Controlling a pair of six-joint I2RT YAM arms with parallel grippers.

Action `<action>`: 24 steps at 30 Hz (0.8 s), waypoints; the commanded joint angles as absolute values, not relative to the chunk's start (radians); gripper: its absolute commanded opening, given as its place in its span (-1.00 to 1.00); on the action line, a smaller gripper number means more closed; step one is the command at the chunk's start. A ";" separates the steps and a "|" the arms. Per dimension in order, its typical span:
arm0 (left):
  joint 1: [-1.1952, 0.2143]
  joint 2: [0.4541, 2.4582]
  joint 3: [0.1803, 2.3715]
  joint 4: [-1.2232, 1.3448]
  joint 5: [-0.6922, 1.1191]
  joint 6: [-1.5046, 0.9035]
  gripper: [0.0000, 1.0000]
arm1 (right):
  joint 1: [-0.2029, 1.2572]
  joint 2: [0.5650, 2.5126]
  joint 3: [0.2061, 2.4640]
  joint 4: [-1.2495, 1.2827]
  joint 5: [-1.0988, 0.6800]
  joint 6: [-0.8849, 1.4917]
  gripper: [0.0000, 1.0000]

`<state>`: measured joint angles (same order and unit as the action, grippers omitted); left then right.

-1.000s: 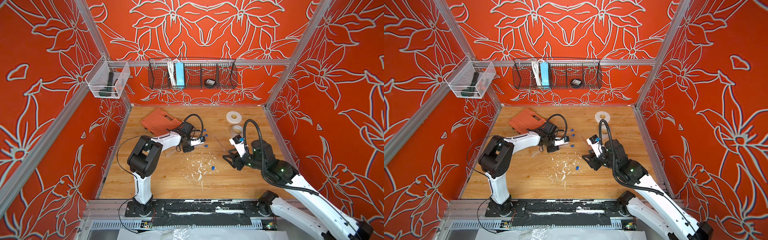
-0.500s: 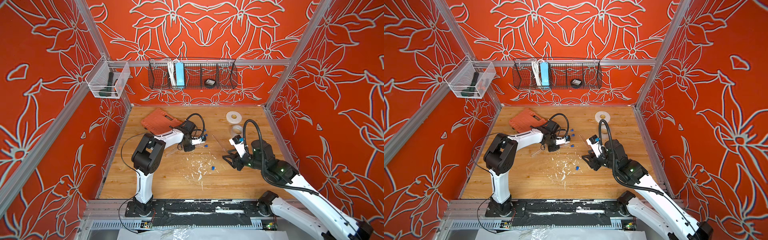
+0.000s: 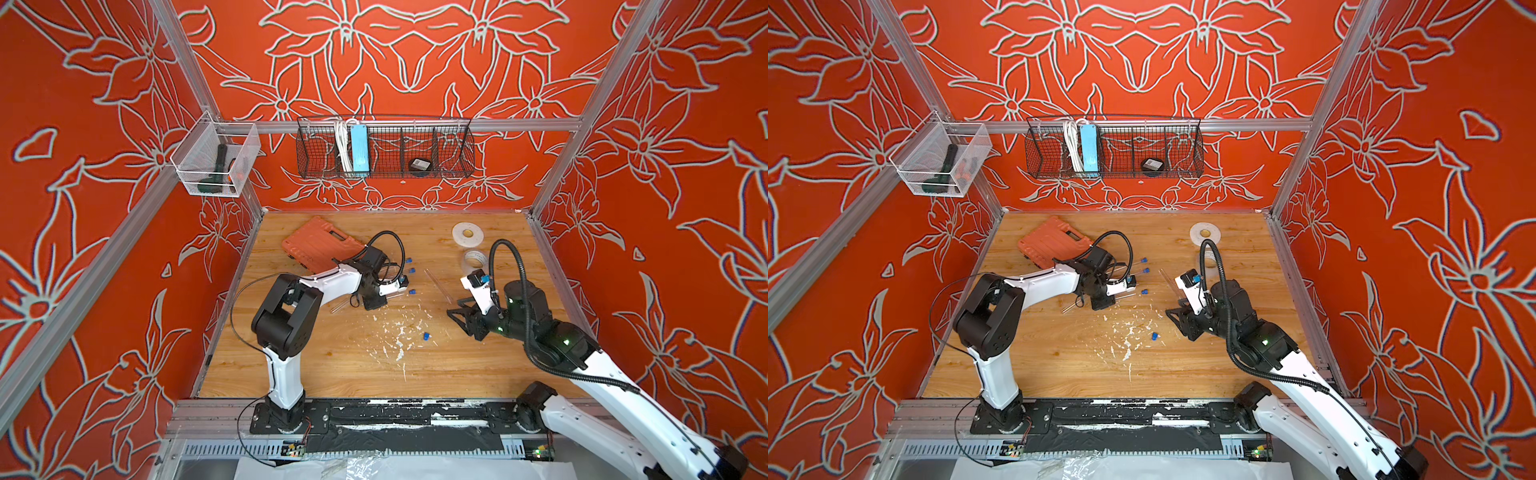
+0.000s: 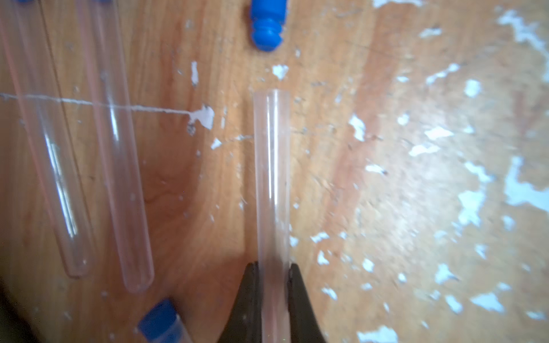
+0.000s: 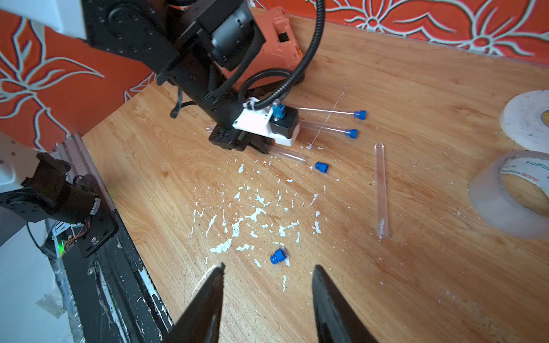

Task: Insert stoppers into test tubes
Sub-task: Pick up the test tube at the center of the board.

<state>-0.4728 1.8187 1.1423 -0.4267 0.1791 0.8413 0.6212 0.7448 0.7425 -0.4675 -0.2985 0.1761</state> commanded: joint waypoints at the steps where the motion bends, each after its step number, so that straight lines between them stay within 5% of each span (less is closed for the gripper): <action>1: -0.481 1.691 1.071 -0.338 0.233 0.797 -0.98 | 0.616 0.735 0.735 -0.466 -0.226 0.218 -0.04; 11: -0.513 1.373 0.790 -0.078 0.365 0.778 -1.00 | 0.617 0.826 0.828 -0.548 -0.105 0.430 -0.04; 24: -0.581 1.209 0.699 0.021 0.437 0.877 -1.00 | 0.617 1.093 0.955 -0.510 -0.483 0.501 0.13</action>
